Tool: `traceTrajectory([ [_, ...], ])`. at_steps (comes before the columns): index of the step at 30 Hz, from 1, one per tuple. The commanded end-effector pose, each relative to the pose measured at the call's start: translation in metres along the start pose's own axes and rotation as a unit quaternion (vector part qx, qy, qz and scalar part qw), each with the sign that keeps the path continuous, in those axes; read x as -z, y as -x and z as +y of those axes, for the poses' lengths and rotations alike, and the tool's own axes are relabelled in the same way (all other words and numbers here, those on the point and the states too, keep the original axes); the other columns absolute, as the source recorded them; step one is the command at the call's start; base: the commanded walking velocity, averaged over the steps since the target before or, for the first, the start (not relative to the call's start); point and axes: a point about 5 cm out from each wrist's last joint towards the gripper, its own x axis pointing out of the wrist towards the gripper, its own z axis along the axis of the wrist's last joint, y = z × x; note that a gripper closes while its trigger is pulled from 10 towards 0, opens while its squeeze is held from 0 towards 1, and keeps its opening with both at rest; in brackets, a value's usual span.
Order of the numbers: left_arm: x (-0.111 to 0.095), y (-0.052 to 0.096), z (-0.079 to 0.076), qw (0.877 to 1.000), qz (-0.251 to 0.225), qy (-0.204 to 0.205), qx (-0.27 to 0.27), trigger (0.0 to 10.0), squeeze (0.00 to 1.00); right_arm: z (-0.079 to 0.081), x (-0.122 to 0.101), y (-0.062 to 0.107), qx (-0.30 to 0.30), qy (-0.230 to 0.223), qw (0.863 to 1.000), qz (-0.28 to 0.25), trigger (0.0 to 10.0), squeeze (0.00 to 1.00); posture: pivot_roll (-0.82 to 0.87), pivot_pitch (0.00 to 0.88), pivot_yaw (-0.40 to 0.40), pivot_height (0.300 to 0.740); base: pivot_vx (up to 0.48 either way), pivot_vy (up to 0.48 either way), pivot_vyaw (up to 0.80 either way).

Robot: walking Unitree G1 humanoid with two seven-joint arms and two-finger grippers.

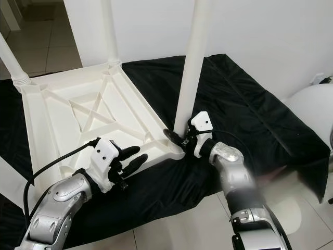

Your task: Building children table

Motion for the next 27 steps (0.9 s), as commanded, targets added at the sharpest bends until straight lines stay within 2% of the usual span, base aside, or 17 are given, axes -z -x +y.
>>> traceTrajectory([
  [1,-0.001,0.000,0.000,1.000,-0.002,-0.003,-0.027,10.0,0.00,-0.004,0.000,0.002,0.021,-0.004,1.000,-0.001,10.0,0.00,-0.01,0.079,-0.030,0.740,0.000,0.000,0.00],
  [6,-0.001,0.000,-0.001,1.000,0.001,-0.007,-0.030,10.0,0.00,-0.001,0.005,0.003,0.072,-0.033,0.997,0.007,10.0,0.00,-0.01,0.090,-0.023,0.740,0.000,0.000,0.00],
  [9,0.000,0.000,0.000,0.999,0.002,-0.010,-0.030,10.0,0.00,0.000,0.010,0.001,0.142,-0.056,0.988,0.021,10.0,0.00,-0.02,0.094,-0.022,0.740,0.000,0.000,0.00],
  [13,-0.001,0.000,0.000,0.999,0.001,-0.011,-0.032,10.0,0.00,0.002,0.011,0.000,0.177,-0.075,0.981,0.026,10.0,0.00,-0.02,0.097,-0.021,0.740,0.000,0.000,0.00],
  [16,-0.001,-0.002,-0.001,0.999,-0.001,-0.010,-0.033,10.0,0.00,0.011,0.015,-0.003,0.256,-0.120,0.958,0.035,10.0,0.00,-0.03,0.100,-0.020,0.740,0.000,0.000,0.00],
  [18,-0.001,-0.002,-0.001,0.999,-0.001,-0.010,-0.033,10.0,0.00,0.011,0.015,-0.003,0.256,-0.120,0.958,0.035,10.0,0.00,-0.03,0.100,-0.020,0.740,0.000,0.000,0.00],
  [19,-0.001,-0.002,-0.002,0.999,-0.002,-0.009,-0.034,10.0,0.00,0.022,0.015,-0.007,0.297,-0.140,0.944,0.033,10.0,0.00,-0.03,0.100,-0.019,0.740,0.000,0.000,0.00],
  [20,-0.001,-0.002,-0.002,0.999,-0.002,-0.009,-0.034,10.0,0.00,0.022,0.015,-0.007,0.297,-0.140,0.944,0.033,10.0,0.00,-0.03,0.100,-0.019,0.740,0.000,0.000,0.00],
  [22,-0.001,-0.002,-0.002,0.999,-0.002,-0.008,-0.035,10.0,0.00,0.038,0.015,-0.012,0.347,-0.164,0.923,0.031,10.0,0.00,-0.03,0.101,-0.020,0.740,0.000,0.000,0.00],
  [23,0.000,-0.002,-0.001,0.999,-0.002,-0.007,-0.036,10.0,0.00,0.044,0.014,-0.015,0.361,-0.169,0.917,0.033,10.0,0.00,-0.03,0.101,-0.020,0.740,0.000,0.000,0.00],
  [25,0.000,-0.002,-0.001,0.999,-0.002,-0.007,-0.036,10.0,0.00,0.044,0.014,-0.015,0.361,-0.169,0.917,0.033,10.0,0.00,-0.03,0.101,-0.020,0.740,0.000,0.000,0.00],
  [26,-0.001,-0.002,-0.001,0.999,-0.002,-0.006,-0.038,10.0,0.00,0.052,0.013,-0.020,0.368,-0.180,0.912,0.029,10.0,0.00,-0.03,0.100,-0.021,0.740,0.000,0.000,0.00],
  [27,-0.001,-0.002,-0.001,0.999,-0.002,-0.006,-0.038,10.0,0.00,0.052,0.013,-0.020,0.368,-0.180,0.912,0.029,10.0,0.00,-0.03,0.100,-0.021,0.740,0.000,0.000,0.00],
])
